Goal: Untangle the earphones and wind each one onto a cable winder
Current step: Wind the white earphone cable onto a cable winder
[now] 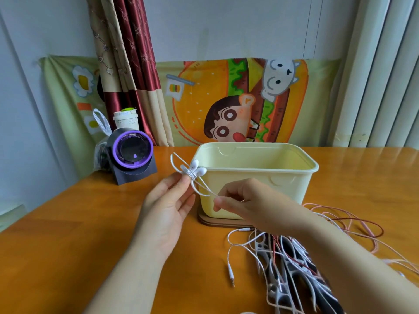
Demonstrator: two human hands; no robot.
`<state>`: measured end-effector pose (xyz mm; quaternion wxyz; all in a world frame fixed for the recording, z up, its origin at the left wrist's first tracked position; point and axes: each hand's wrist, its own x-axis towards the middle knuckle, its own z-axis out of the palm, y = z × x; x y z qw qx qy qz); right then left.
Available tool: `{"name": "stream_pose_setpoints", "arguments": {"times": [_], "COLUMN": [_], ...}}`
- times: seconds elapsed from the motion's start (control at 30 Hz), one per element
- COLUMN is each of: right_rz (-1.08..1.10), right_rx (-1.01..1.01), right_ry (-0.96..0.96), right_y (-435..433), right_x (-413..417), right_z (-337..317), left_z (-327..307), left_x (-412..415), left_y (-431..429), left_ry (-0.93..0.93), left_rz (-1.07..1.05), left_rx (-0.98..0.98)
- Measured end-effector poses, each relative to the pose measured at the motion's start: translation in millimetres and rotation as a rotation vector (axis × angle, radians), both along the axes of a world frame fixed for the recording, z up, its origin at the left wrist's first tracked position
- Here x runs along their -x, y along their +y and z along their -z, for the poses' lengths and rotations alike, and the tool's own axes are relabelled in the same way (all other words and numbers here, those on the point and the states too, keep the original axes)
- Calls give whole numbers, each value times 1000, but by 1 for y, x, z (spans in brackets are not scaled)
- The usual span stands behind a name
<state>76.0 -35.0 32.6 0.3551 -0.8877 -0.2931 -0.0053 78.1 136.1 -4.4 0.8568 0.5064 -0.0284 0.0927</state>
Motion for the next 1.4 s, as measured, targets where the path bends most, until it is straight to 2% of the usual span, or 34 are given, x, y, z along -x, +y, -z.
{"name": "stream_pose_setpoints", "arguments": {"times": [0.1, 0.17, 0.33, 0.43, 0.67, 0.77, 0.83, 0.93, 1.0, 1.1, 1.2, 1.4], "right_rz": [-23, 11, 128, 181, 251, 283, 306, 271, 206, 132, 53, 16], "right_rx": [44, -47, -239, -282, -311, -336, -335, -178, -110, -85, -22, 140], "right_ry": [-94, -149, -267, -305, -286, -239, -191, -103, -59, -58, -35, -109], "right_y": [-2, -6, -15, -18, -19, -21, -23, -19, -10, -1, 2, 2], "right_x": [5, 8, 5, 2, -8, -17, -22, -24, -21, -14, -8, -3], "right_z": [-10, -18, -26, -26, -17, -9, -1, 11, 15, 13, 10, 6], "left_z": [4, 4, 6, 7, 4, 2, 1, 0, -2, -6, -6, 1], "left_x": [-2, 0, 6, 9, 14, 15, 15, 11, 11, 10, 5, 2], "left_y": [5, 3, -10, -13, -12, -13, -14, -14, -14, -13, -8, -5], "left_ry": [-39, -85, -191, -230, -286, -293, -271, -164, -85, -30, 15, 52], "left_rz": [-82, -101, -84, -44, 40, 125, 228, 291, 282, 212, 102, -27], "left_rx": [-282, -481, -750, -849, -940, -841, -592, -195, -25, 124, 161, -61]}}
